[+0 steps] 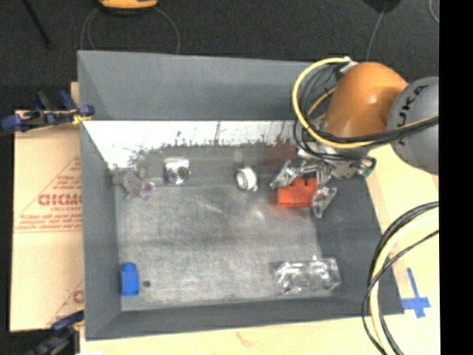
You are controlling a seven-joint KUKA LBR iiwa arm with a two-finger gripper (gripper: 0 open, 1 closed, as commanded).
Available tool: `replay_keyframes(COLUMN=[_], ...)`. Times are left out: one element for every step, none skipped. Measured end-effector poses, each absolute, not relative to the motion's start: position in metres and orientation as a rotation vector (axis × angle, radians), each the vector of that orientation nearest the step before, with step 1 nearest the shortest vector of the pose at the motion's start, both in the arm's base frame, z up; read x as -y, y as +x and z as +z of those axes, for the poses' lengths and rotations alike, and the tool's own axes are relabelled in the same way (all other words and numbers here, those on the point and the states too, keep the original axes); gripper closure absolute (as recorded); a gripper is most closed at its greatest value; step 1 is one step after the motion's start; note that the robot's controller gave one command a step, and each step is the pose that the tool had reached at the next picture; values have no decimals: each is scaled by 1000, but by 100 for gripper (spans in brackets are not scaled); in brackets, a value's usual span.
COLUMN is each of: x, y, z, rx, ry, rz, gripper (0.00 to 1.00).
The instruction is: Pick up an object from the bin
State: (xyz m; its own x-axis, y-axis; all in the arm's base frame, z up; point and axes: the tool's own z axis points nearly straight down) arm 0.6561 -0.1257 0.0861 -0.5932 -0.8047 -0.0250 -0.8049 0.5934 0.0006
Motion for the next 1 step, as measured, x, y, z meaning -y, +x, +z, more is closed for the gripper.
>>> replay_keyframes(x=[146], y=[647], z=[261], rx=[-2652], ry=[-1667], rz=[-14], gripper=[100])
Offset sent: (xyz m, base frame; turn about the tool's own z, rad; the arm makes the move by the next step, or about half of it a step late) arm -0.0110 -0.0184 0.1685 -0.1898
